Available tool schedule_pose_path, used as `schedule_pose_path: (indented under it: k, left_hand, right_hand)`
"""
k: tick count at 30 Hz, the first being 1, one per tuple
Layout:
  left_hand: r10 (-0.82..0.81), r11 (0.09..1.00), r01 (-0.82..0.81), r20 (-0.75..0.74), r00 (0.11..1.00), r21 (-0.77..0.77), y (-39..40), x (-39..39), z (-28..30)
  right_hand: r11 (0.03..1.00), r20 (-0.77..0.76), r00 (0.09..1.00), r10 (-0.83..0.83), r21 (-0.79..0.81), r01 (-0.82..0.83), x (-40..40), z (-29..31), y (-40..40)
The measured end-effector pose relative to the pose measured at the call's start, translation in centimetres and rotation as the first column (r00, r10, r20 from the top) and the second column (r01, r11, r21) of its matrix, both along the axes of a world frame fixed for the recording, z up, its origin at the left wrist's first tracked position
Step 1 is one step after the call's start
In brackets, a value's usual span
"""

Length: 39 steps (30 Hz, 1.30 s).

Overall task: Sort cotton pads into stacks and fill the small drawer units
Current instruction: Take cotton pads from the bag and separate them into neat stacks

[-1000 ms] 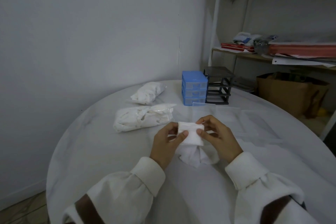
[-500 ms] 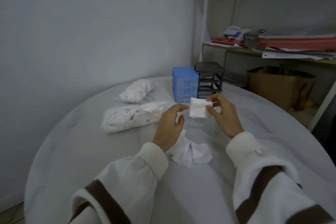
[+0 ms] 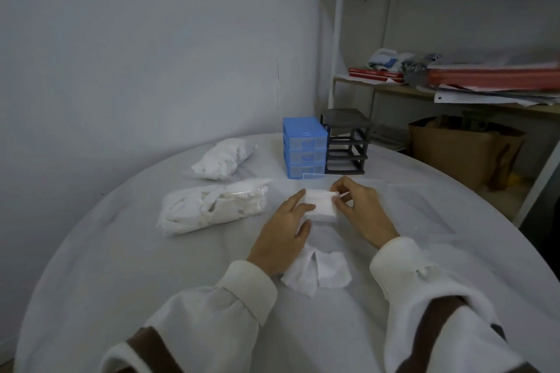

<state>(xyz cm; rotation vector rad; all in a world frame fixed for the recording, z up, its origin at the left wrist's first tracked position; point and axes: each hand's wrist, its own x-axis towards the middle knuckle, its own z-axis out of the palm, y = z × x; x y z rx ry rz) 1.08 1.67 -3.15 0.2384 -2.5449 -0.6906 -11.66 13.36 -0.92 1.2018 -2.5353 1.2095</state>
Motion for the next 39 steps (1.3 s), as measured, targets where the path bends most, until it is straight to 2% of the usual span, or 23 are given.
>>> schedule_pose_path:
  k: [6,8,10,12,16,21,25,31,33,39]
  left_hand:
    - [-0.008,1.000,0.009,0.092,0.996,-0.010,0.1,-0.4,-0.6]
    - [-0.008,1.000,0.010,0.118,0.993,-0.013,0.1,-0.5,-0.7]
    - [-0.003,1.000,0.004,0.123,0.992,-0.009,0.1,-0.5,-0.8]
    - [-0.005,1.000,0.006,0.119,0.993,-0.012,0.1,-0.5,-0.7]
    - [0.026,0.993,-0.009,0.140,0.990,-0.121,-0.1,-0.7,-0.6]
    - [0.025,0.994,-0.007,0.175,0.984,-0.105,0.0,-0.6,-0.3]
    - [0.031,0.990,-0.010,0.144,0.989,-0.141,0.0,-0.5,-0.4]
    - [0.028,0.987,0.003,0.191,0.981,-0.159,0.0,-0.6,-0.6]
    - [0.018,0.991,0.004,0.167,0.986,-0.131,0.0,-0.6,-0.6]
    - [0.007,0.990,-0.001,-0.038,0.999,0.140,-0.3,0.0,0.4]
  right_hand:
    - [0.997,-0.105,0.994,-0.013,0.071,0.021,-0.4,-0.2,0.0]
    - [0.989,-0.154,0.988,-0.019,0.140,0.040,-0.1,-0.1,0.1]
    - [0.978,-0.225,0.974,-0.026,0.198,0.072,0.3,0.1,0.2]
    - [0.980,-0.266,0.964,-0.005,0.189,0.058,0.7,0.1,0.2]
    - [0.957,-0.319,0.947,0.040,0.284,0.055,1.1,0.0,0.1]
    - [0.945,-0.246,0.968,0.040,0.325,0.044,1.2,0.0,0.1]
    - [0.942,-0.246,0.968,0.041,0.333,0.045,1.1,0.0,0.1]
    - [0.932,-0.238,0.969,0.061,0.361,0.030,1.3,-0.1,0.2]
    - [0.934,-0.233,0.970,0.063,0.356,0.025,1.4,-0.1,0.2]
    - [0.978,-0.284,0.956,0.078,0.209,-0.018,1.8,0.7,0.4]
